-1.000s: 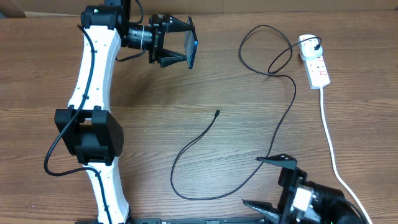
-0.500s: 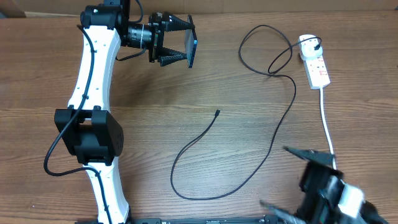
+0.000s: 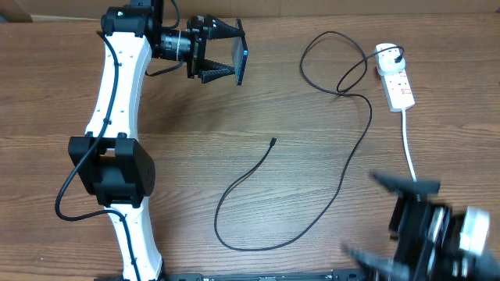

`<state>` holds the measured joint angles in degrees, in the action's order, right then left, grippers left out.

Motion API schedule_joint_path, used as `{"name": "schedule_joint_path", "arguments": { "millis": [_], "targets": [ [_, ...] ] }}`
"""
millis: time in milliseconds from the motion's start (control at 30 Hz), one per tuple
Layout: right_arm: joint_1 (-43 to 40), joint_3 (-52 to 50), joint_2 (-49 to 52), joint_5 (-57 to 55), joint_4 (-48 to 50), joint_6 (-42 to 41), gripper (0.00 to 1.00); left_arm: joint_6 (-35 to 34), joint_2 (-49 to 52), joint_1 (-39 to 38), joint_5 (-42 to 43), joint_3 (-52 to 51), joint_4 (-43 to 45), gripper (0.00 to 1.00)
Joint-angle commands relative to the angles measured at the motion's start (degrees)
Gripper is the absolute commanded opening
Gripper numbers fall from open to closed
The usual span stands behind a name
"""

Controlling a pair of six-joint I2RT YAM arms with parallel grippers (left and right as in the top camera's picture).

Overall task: Plug charger to phone and switch on socket
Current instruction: 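Swing the right gripper toward the phone held by the left gripper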

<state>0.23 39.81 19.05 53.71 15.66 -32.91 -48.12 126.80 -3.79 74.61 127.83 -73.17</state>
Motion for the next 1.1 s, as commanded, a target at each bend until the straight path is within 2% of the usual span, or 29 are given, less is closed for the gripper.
{"name": "schedule_joint_path", "arguments": {
  "millis": [0,167,200,233,400,500,600,833,1067],
  "targets": [
    [-1.38,9.57,7.80,-4.00,-12.24,4.17,1.00,-0.35,-1.99,-0.74,3.17,1.33,0.22,0.73],
    [-1.42,23.69,20.61,-2.56,-36.89,14.16,1.00,-0.35,-1.99,-0.74,2.91,1.33,0.63,0.73],
    [-1.42,27.50,24.72,-2.40,-44.65,16.85,1.00,-0.37,-1.99,-0.74,2.91,1.31,0.63,0.73],
    [-1.42,28.72,26.43,-1.27,-47.36,17.49,1.00,-0.37,-1.99,-0.74,2.80,1.33,0.66,0.73],
    [-1.36,29.16,33.03,17.35,-49.68,13.00,1.00,-0.37,-1.99,-0.74,1.86,1.33,0.66,0.72],
    [-0.35,29.16,36.74,15.41,-45.20,6.64,1.00,-0.68,-1.99,-0.74,1.55,1.33,0.66,0.72],
    [1.84,29.16,39.43,5.97,-46.58,2.38,1.00,-1.55,-1.99,-0.74,1.44,1.33,0.66,0.73],
    [14.43,33.24,43.54,-29.29,-59.63,2.78,0.99,-3.37,-1.99,-0.85,1.40,1.33,0.68,0.72],
    [30.91,50.25,56.94,-57.72,-74.14,3.28,0.98,-6.58,-1.99,-2.71,-3.41,1.33,0.66,0.72]
  ]
}}
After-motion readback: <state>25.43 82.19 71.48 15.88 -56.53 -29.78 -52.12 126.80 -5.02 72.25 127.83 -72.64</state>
